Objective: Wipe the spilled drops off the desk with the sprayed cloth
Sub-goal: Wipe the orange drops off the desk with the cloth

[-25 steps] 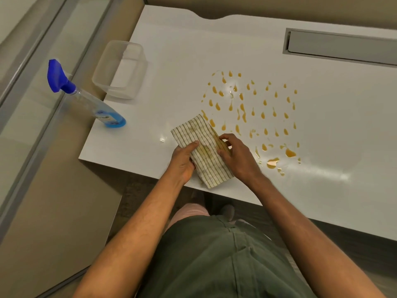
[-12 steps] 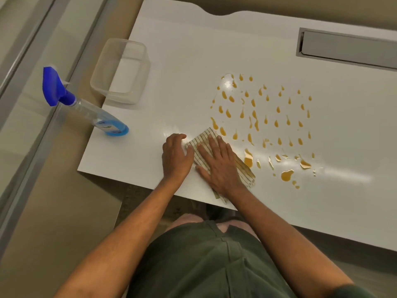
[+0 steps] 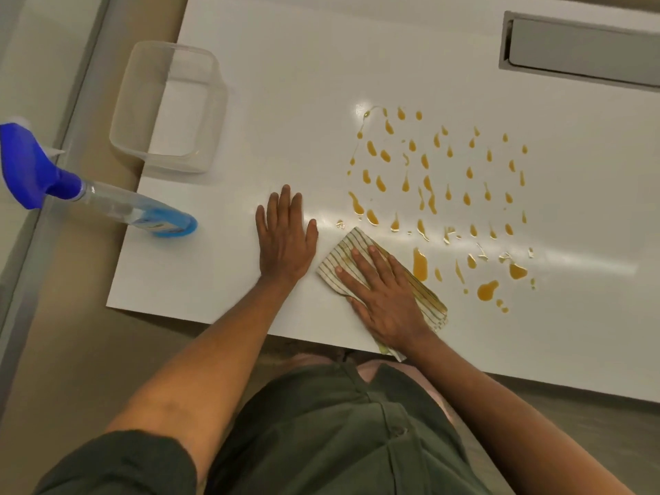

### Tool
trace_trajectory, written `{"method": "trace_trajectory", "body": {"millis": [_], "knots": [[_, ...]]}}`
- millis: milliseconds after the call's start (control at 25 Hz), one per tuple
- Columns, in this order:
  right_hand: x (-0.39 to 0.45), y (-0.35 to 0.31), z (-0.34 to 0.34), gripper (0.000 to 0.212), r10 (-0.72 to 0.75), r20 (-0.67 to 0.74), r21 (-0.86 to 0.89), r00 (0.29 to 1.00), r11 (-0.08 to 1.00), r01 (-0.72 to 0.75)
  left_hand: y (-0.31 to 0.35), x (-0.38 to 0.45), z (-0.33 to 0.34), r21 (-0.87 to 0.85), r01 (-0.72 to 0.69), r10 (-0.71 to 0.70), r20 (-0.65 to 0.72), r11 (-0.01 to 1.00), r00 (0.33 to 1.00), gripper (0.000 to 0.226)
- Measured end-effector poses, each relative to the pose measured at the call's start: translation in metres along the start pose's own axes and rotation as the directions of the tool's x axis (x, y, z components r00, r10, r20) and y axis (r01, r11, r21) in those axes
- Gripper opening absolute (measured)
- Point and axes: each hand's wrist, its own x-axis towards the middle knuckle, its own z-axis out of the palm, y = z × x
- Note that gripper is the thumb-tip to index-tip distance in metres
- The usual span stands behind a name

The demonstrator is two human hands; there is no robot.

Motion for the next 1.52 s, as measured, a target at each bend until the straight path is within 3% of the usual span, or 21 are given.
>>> {"method": "trace_trajectory", "body": {"millis": [120, 240, 360, 480, 720, 840, 960, 1080, 1200, 1280, 1440, 1520], "knots": [[0.015, 0.001, -0.002, 0.060, -0.012, 0.008, -0.009, 1.000, 1.000, 0.013, -0.002, 0.002, 0.008, 0.019, -0.011, 0.012, -0.041, 1.000, 0.999, 0.058], [0.072, 0.022, -0.014, 0.057, -0.019, -0.070, 0.008, 0.997, 1.000, 0.019, -0.003, 0.003, 0.011, 0.032, -0.013, 0.015, -0.077, 0.999, 0.997, 0.056], [0.147, 0.050, -0.034, 0.054, 0.152, -0.156, 0.054, 0.976, 0.988, -0.145, -0.004, 0.002, 0.014, 0.030, -0.015, 0.017, -0.093, 0.999, 0.996, 0.055], [0.170, 0.049, -0.042, 0.054, 0.272, -0.167, 0.090, 0.948, 0.961, -0.260, -0.005, 0.003, 0.012, 0.036, -0.015, 0.018, -0.099, 0.999, 0.995, 0.054], [0.023, -0.007, -0.002, 0.058, 0.091, -0.062, 0.086, 0.994, 0.993, -0.085, -0.002, 0.001, 0.005, 0.004, -0.004, 0.004, -0.086, 1.000, 0.996, 0.056], [-0.012, 0.001, 0.009, 0.060, -0.011, -0.003, 0.041, 1.000, 0.999, 0.011, -0.002, 0.002, 0.007, -0.005, -0.006, 0.006, -0.083, 1.000, 0.997, 0.060], [-0.005, 0.000, 0.005, 0.060, 0.000, 0.022, 0.016, 1.000, 1.000, 0.000, -0.004, 0.003, 0.011, 0.015, -0.013, 0.014, -0.083, 1.000, 0.996, 0.061], [0.006, 0.004, 0.002, 0.058, -0.008, -0.037, 0.029, 0.999, 1.000, 0.009, -0.002, 0.002, 0.014, 0.036, -0.011, 0.014, -0.096, 0.999, 0.995, 0.059], [0.074, 0.023, -0.020, 0.054, 0.267, -0.192, 0.077, 0.944, 0.963, -0.257, -0.003, 0.001, 0.014, 0.042, -0.016, 0.020, -0.085, 0.999, 0.996, 0.059], [0.096, 0.025, -0.029, 0.053, 0.413, -0.196, 0.136, 0.889, 0.910, -0.392, -0.001, -0.003, 0.010, 0.010, -0.041, 0.041, -0.066, 0.999, 0.997, 0.059], [0.001, -0.014, -0.002, 0.057, 0.258, -0.131, 0.096, 0.957, 0.964, -0.246, 0.029, -0.033, 0.006, -0.102, -0.077, 0.073, -0.036, 0.992, 0.997, 0.059], [-0.057, 0.004, 0.003, 0.059, 0.209, -0.082, 0.058, 0.975, 0.977, -0.205, 0.040, -0.041, 0.011, -0.072, -0.101, 0.099, -0.038, 0.992, 0.994, 0.060]]}}
